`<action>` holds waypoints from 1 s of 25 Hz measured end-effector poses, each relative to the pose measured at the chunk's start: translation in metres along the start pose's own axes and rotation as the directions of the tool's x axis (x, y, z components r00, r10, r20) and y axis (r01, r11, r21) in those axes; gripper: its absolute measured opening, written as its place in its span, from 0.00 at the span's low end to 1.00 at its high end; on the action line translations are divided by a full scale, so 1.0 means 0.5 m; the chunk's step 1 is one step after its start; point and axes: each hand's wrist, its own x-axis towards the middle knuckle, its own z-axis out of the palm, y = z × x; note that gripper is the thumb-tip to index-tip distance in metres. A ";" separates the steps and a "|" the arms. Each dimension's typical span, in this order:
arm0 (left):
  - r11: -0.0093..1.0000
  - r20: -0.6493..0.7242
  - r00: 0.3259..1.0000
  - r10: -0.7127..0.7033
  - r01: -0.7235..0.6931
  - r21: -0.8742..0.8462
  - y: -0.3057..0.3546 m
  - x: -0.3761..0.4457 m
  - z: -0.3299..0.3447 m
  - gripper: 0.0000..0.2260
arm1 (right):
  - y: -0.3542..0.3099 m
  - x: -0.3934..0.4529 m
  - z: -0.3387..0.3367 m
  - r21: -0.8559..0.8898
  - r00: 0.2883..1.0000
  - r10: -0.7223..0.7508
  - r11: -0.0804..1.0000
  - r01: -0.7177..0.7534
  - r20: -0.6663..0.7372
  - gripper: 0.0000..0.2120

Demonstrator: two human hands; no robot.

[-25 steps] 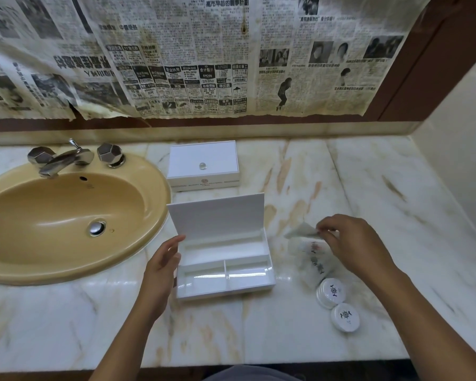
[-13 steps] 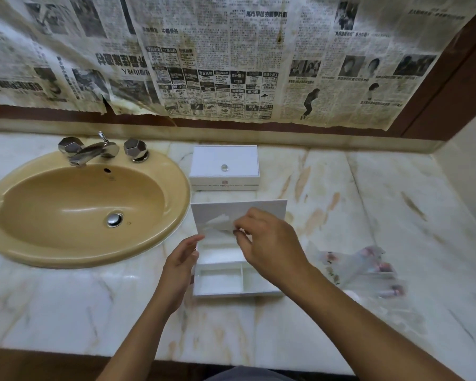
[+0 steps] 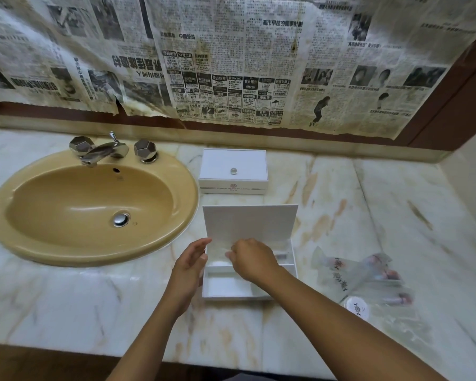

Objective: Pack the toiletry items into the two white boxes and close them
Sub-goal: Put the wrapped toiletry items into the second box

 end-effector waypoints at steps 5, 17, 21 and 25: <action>1.000 0.006 1.000 0.022 -0.022 0.018 0.000 0.002 -0.002 0.15 | 0.005 -0.027 -0.003 -0.135 0.994 -0.096 0.987 0.087 -0.059 0.23; 1.000 -0.009 1.000 0.009 -0.009 0.027 0.001 0.000 0.003 0.15 | 0.082 -0.070 -0.042 0.229 0.979 -0.109 0.962 0.148 -0.174 0.17; 0.998 -0.021 1.000 -0.005 0.006 0.060 0.001 0.001 0.001 0.15 | 0.200 -0.106 -0.092 0.231 0.938 0.015 0.970 0.069 -0.346 0.10; 0.998 -0.023 1.000 0.003 -0.001 0.071 0.004 -0.004 0.004 0.14 | 0.321 -0.144 -0.122 0.122 0.957 0.175 0.981 -0.150 -0.230 0.13</action>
